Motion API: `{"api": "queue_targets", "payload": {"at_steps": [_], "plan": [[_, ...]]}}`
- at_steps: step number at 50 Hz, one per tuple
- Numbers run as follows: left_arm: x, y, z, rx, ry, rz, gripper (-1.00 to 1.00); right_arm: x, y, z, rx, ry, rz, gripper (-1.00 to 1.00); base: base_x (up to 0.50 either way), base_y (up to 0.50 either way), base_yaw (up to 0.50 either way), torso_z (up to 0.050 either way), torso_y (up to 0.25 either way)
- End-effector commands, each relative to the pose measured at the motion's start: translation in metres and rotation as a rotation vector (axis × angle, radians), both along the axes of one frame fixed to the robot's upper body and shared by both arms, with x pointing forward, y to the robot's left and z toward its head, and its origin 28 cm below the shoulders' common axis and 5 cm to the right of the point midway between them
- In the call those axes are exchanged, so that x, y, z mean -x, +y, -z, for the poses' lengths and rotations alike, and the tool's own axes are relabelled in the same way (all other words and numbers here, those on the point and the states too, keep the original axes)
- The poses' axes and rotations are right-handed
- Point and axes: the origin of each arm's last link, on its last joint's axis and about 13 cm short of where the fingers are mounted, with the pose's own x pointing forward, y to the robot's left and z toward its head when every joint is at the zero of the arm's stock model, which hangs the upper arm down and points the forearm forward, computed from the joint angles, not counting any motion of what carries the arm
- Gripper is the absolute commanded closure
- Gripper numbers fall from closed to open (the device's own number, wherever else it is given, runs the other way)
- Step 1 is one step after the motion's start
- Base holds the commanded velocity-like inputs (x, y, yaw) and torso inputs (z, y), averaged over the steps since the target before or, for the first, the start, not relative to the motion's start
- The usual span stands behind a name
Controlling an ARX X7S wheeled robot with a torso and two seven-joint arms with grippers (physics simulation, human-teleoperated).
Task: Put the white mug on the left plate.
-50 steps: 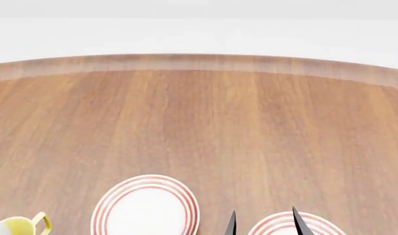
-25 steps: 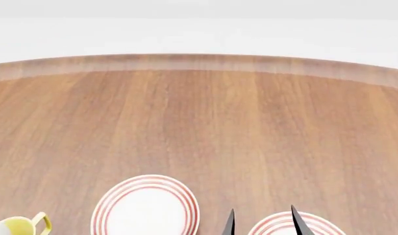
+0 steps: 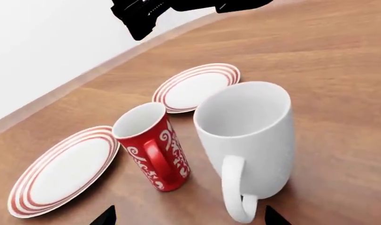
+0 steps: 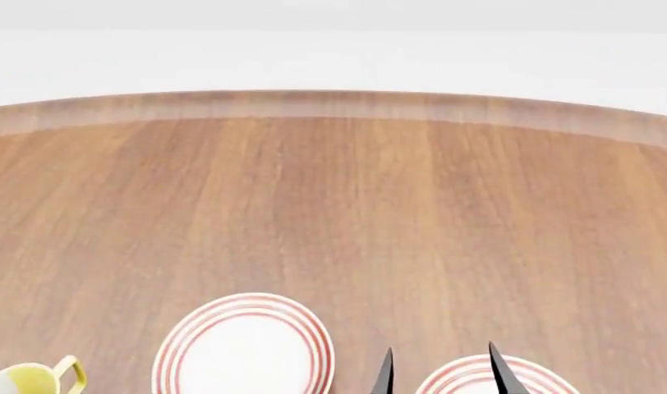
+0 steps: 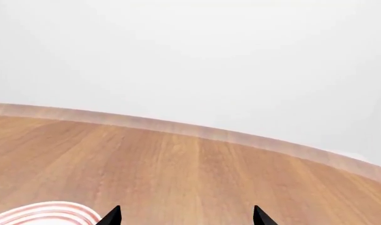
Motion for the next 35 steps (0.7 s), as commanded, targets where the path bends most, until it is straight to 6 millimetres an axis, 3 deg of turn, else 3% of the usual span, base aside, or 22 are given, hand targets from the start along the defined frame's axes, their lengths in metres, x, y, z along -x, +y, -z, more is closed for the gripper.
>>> {"api": "queue_targets", "payload": {"at_steps": [1, 24, 35], "plan": [[-0.011, -0.004, 0.013, 0.026, 0.034, 0.04, -1.0, 0.0, 0.0, 0.0, -0.002, -0.002, 0.0, -1.0, 0.0, 0.0, 0.0, 0.0, 0.0], [-0.024, -0.012, 0.033, 0.036, 0.13, 0.169, -1.0, -0.001, 0.002, -0.004, -0.001, -0.011, -0.005, -1.0, 0.0, 0.0, 0.0, 0.0, 0.0], [-0.04, -0.014, 0.038, 0.055, 0.149, 0.179, -1.0, -0.001, 0.002, -0.007, 0.001, -0.015, -0.006, -1.0, 0.0, 0.0, 0.0, 0.0, 0.0]]}}
